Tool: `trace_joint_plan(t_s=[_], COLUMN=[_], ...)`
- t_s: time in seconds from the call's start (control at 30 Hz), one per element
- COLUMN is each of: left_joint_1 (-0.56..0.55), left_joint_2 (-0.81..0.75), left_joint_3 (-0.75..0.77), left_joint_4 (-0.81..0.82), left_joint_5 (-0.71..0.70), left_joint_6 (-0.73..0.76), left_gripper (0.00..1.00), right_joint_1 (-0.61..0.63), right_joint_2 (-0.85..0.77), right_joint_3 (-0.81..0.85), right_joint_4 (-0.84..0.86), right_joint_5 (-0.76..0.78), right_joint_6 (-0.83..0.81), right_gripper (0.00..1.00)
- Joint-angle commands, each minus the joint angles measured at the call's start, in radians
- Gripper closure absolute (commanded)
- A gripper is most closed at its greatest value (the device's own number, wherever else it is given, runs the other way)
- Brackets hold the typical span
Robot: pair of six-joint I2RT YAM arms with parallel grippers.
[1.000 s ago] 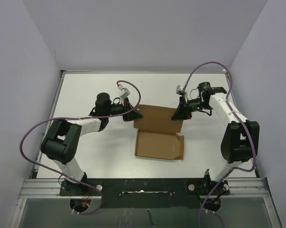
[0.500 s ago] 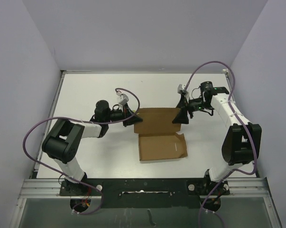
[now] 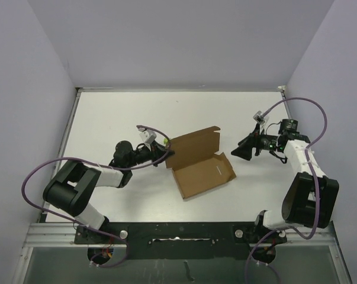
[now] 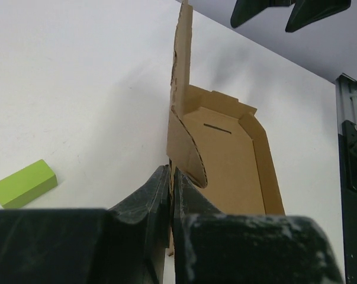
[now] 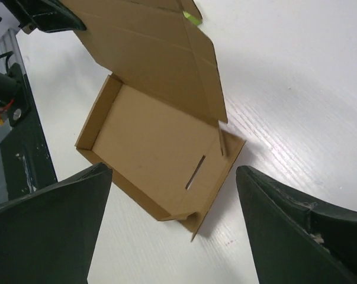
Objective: Fold the paper box
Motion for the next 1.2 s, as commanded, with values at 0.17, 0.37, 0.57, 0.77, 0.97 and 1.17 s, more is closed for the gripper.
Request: trace_joint_plan(t_s=[0.17, 0.37, 0.57, 0.77, 0.97, 1.17], left_joint_1=[-0.01, -0.01, -0.01, -0.01, -0.009, -0.003], left_joint_2=[-0.008, -0.017, -0.018, -0.028, -0.033, -0.029], left_joint_3=[-0.041, -0.042, -0.037, -0.038, -0.037, -0.023], left_joint_4=[0.281, 0.3, 0.306, 0.307, 0.305, 0.277], left_joint_5=[-0.094, -0.099, -0.093, -0.086, -0.083, -0.074], left_joint_6=[-0.038, -0.069, -0.087, -0.096, -0.104, -0.132], left_gripper=[1.0, 1.0, 1.0, 1.0, 1.0, 1.0], right_joint_1=[0.085, 0.163, 0.195, 0.196, 0.197, 0.195], right_joint_2=[0.18, 0.224, 0.256, 0.265, 0.266, 0.216], right_joint_3=[0.073, 0.105, 0.127, 0.135, 0.145, 0.135], right_joint_4=[0.022, -0.001, 0.001, -0.001, -0.016, 0.001], right_joint_5=[0.161, 0.309, 0.39, 0.409, 0.403, 0.335], right_joint_6=[0.093, 0.073, 0.068, 0.071, 0.068, 0.072], right_gripper=[0.13, 0.18, 0.32, 0.54, 0.86, 1.0])
